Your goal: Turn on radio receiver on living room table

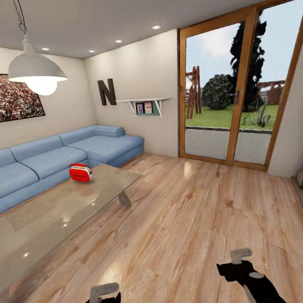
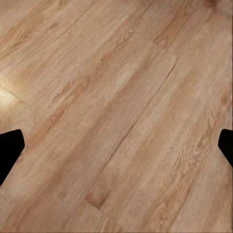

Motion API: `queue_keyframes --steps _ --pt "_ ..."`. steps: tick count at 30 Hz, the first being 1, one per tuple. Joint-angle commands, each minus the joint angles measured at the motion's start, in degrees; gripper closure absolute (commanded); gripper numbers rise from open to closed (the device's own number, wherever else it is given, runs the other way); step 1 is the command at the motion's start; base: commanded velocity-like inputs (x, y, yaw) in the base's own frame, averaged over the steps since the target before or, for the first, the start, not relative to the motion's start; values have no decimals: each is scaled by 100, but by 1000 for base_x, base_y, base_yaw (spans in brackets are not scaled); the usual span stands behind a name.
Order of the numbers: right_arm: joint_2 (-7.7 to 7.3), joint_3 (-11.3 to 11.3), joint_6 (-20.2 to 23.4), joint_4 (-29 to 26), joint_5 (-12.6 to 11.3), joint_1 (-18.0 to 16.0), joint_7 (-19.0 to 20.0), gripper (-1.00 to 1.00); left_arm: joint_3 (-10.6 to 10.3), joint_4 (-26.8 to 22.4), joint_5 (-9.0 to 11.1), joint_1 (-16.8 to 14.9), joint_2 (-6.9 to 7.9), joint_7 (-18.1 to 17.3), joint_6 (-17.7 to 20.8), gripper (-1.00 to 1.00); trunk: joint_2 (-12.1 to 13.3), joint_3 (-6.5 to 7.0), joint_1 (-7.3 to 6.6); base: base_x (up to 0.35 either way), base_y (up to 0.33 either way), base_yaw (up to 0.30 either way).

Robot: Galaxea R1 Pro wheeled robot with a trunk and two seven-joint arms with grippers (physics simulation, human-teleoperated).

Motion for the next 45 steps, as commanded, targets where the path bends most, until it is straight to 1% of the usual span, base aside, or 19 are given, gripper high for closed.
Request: queue_keyframes --steps 1,3,4,5,7,10,12,15,23,25,27,29,30,31,32,33,34,36,45 --pt "-3 0 24 -108 -1 -83 -3 -100 1 -104 -5 -121 1 3 122 -100 0 -2 0 204 -129 0" --pt "-9 -3 65 -579 1 -172 -17 -100 1 -207 -17 -487 1 13 377 -100 0 -2 0 258 -156 0" --pt "-11 -5 78 -682 1 -181 -20 -100 1 -217 -18 -562 1 20 425 -100 0 -2 0 272 -163 0" --pt "-14 -7 105 -983 1 -198 -27 -100 1 -231 -20 -774 -2 64 548 -100 0 -2 0 284 -170 0" --pt "-16 -8 129 -1287 1 -208 -29 -100 1 -230 -26 -1030 -5 181 636 -100 0 -2 0 290 -182 0" --pt "-18 -6 131 -1471 4 -215 -19 -100 1 -238 -20 -1423 -21 511 687 -100 0 -2 0 289 -207 0" --pt "-16 0 122 -1493 4 -215 -19 -100 1 -223 -21 -1520 -18 657 685 -100 0 -2 0 231 -190 0" --pt "-10 14 91 -1492 15 -216 -24 -100 -4 -163 -11 -1548 -45 704 681 -100 0 -2 0 66 -55 0" --pt "3 54 74 -1484 34 -216 -58 -100 11 -127 -21 -1554 -16 707 680 -100 0 -2 0 6 -5 104" --pt "7 53 70 -1483 40 -216 -55 -100 73 65 -9 -1546 -8 705 694 -100 0 -2 0 0 0 273" --pt "8 56 73 -1483 18 -216 -47 -100 235 491 14 -1503 -17 704 706 -100 0 -2 0 0 0 291" --pt "10 60 79 -1477 -2 -216 -47 -100 390 1157 59 -1478 -30 684 661 -100 0 -2 0 0 0 297" --pt "11 60 81 -1476 -6 -216 -47 -100 461 1440 134 -1474 -41 677 617 -100 0 -2 0 0 0 299" --pt "12 61 91 -1472 -12 -216 -54 -100 570 1815 352 -1469 -46 694 401 -100 0 -2 0 0 0 299" --pt "14 58 92 -1463 -16 -216 -58 -100 599 1918 439 -1468 -29 691 223 -100 0 -2 0 0 0 300" --pt "14 56 90 -1456 -20 -216 -60 -100 621 2013 497 -1469 -18 694 52 -100 0 -2 0 0 0 300" --pt "16 57 87 -1440 -21 -216 -63 -100 644 2262 558 -1467 -1 703 -298 -100 0 -2 0 0 0 300" --pt "23 67 82 -1433 -17 -216 -59 -100 650 2447 588 -1467 -7 707 -594 -100 0 -2 0 0 -130 300" --pt "30 89 77 -1430 -7 -216 -27 -100 660 2537 592 -1467 9 712 -699 -100 0 -2 0 141 -258 300"
